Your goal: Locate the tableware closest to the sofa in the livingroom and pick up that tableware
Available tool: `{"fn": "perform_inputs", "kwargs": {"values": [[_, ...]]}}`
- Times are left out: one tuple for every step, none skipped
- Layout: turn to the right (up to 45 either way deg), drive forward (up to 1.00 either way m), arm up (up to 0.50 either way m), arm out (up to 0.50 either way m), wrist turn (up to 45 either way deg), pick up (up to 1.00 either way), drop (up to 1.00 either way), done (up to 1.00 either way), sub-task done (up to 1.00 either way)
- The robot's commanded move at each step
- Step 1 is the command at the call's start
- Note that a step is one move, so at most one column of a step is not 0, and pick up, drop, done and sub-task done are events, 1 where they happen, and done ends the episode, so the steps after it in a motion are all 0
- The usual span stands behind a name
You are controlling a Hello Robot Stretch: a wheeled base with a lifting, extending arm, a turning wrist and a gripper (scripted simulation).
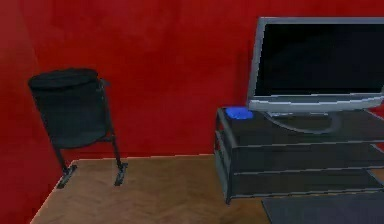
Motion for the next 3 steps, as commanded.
{"fn": "perform_inputs", "kwargs": {"values": [[0.0, 0.85, 0.00, 0.00, 0.0, 0.00, 0.00, 0.00, 0.00], [-45.0, 0.00, 0.00, 0.00, 0.0, 0.00, 0.00, 0.00, 0.00], [-45.0, 0.00, 0.00, 0.00, 0.0, 0.00, 0.00, 0.00, 0.00]]}}
